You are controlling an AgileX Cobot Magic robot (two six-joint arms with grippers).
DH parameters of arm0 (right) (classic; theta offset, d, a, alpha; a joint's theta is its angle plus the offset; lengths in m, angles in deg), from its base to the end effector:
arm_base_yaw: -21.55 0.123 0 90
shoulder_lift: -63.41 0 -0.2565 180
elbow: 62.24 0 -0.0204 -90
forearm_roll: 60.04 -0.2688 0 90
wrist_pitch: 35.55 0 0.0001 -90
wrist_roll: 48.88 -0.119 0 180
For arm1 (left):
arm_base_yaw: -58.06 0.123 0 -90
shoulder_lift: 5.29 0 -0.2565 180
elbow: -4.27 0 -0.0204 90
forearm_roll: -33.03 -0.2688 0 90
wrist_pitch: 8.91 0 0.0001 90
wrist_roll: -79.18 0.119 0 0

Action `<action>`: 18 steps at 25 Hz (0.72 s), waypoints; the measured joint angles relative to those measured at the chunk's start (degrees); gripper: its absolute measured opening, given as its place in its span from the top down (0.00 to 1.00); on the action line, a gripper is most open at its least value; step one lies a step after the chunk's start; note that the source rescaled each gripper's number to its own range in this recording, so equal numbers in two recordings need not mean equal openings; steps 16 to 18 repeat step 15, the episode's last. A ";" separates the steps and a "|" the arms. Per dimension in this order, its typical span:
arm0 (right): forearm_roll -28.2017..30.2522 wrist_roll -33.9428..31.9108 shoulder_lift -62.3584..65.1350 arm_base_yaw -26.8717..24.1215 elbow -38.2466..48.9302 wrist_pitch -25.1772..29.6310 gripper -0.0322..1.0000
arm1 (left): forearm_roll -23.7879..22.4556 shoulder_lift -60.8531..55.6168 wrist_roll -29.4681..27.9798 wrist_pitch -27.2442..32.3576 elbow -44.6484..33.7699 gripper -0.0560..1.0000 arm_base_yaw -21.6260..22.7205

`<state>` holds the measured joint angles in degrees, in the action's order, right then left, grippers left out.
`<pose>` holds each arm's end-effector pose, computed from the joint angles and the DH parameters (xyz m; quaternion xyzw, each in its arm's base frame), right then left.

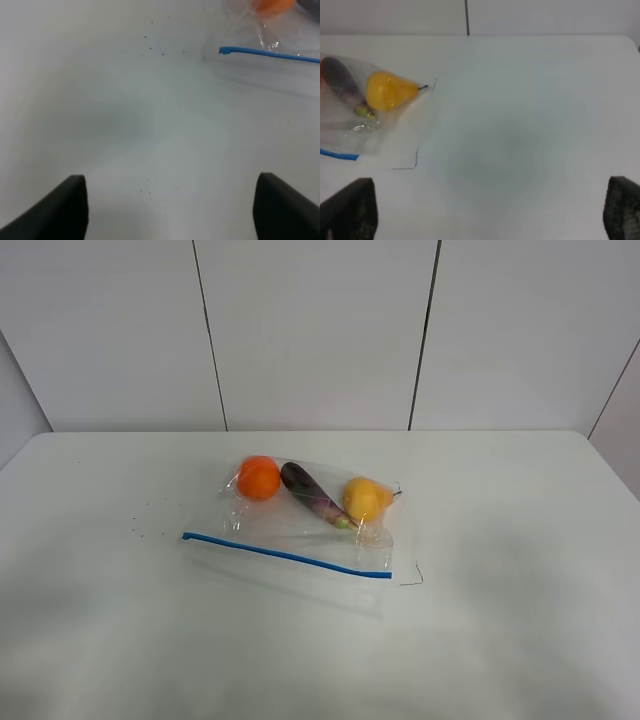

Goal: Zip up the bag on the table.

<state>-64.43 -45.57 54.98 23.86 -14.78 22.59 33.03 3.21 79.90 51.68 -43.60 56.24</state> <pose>0.0655 0.0104 0.2799 -0.0418 0.8372 0.0335 0.5443 0.0648 -0.0021 0.2727 0.0189 0.8522 -0.0050 0.5228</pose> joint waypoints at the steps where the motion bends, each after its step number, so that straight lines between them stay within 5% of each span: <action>1: 0.00 0.00 0.00 0.00 0.00 0.00 0.00 | 0.00 0.00 0.00 0.00 0.00 0.03 0.00; 18: -0.39 -0.12 0.00 0.00 0.00 0.00 0.00 | 0.00 0.00 0.00 0.00 0.00 0.03 0.00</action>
